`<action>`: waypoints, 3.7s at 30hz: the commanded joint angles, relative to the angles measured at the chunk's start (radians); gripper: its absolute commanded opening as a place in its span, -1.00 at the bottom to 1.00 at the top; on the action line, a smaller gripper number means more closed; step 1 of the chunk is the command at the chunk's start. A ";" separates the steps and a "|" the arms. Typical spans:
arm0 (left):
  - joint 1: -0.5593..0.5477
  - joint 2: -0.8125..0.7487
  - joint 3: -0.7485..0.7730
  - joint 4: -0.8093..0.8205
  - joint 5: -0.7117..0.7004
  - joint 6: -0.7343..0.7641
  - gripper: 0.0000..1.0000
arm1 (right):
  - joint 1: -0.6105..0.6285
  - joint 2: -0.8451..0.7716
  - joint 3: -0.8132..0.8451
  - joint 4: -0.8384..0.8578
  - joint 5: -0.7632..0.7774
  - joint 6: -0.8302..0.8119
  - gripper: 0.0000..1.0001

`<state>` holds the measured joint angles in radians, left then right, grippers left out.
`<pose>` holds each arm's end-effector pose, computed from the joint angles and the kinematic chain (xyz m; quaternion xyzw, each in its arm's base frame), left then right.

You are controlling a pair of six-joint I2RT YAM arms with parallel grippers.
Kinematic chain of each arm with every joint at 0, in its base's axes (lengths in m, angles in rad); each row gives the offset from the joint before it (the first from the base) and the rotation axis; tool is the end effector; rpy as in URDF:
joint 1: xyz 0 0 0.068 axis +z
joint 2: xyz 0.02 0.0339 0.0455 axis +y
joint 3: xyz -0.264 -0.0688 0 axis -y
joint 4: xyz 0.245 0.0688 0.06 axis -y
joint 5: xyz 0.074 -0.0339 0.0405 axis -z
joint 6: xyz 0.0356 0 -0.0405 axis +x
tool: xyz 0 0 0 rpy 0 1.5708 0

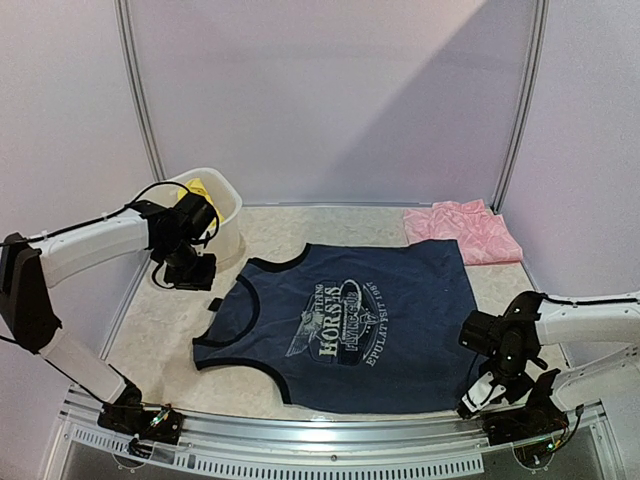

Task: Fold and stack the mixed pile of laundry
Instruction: Smooth out the flattened tank top at the center of the board.

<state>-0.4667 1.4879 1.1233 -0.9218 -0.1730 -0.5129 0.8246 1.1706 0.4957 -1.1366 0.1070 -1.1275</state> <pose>0.2519 -0.1201 0.2406 -0.0350 0.9857 0.0090 0.1648 0.0841 0.0854 0.1442 0.8247 -0.5501 0.0344 0.1265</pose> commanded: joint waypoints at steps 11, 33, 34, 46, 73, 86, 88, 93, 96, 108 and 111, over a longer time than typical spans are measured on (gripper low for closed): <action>0.068 0.255 0.059 0.424 0.090 0.005 -0.32 | -0.254 -0.143 0.203 -0.118 0.023 -0.129 -0.24; 0.077 0.518 0.228 0.511 0.185 0.055 -0.61 | -0.272 0.041 0.429 0.027 -0.257 0.130 -0.22; 0.070 0.522 0.237 0.504 0.188 0.060 -0.76 | -0.272 0.052 0.433 0.038 -0.263 0.136 -0.22; -0.132 0.581 0.428 0.278 -0.013 0.198 -1.00 | -0.281 0.249 0.414 0.260 -0.232 0.233 -0.29; 0.018 0.494 0.329 0.326 0.179 0.122 -0.40 | -0.287 0.312 0.411 0.313 -0.289 0.300 -0.31; 0.018 0.506 0.285 0.308 -0.023 0.111 -0.40 | -0.286 0.290 0.378 0.316 -0.288 0.307 -0.31; 0.017 0.475 0.265 0.308 -0.027 0.116 -0.37 | -0.287 0.310 0.372 0.329 -0.269 0.309 -0.31; 0.017 0.405 0.225 0.286 -0.081 0.133 -0.29 | -0.352 0.367 0.376 0.383 -0.254 0.324 -0.34; 0.017 0.391 0.212 0.281 -0.069 0.133 -0.28 | -0.442 0.436 0.439 0.378 -0.289 0.333 -0.35; 0.025 0.369 0.142 0.270 -0.090 0.136 -0.28 | -0.573 0.544 0.380 0.338 -0.255 0.277 -0.30; 0.033 0.363 0.131 0.286 -0.097 0.122 -0.28 | -0.613 0.531 0.343 0.333 -0.234 0.247 -0.31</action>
<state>-0.4427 1.8725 1.2720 -0.6411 -0.2485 -0.3855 0.2588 1.6707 0.9207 -0.7555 -0.1802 -0.8379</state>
